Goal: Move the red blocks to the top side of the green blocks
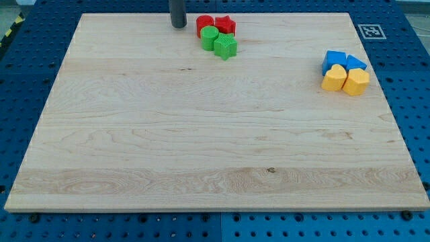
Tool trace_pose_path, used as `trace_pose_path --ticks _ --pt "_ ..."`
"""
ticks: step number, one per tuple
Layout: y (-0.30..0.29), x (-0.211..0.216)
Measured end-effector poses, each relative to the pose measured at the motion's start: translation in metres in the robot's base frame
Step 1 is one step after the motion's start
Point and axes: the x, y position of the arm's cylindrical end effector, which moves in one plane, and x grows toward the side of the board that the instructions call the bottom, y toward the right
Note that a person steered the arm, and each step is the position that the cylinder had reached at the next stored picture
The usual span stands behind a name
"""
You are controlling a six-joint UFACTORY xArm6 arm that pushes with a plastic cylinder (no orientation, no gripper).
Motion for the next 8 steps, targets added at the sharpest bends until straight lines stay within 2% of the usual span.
trace_pose_path --ticks 5,7,8 --pt "0.052 0.001" --pt "0.049 -0.001" --pt "0.044 -0.02"
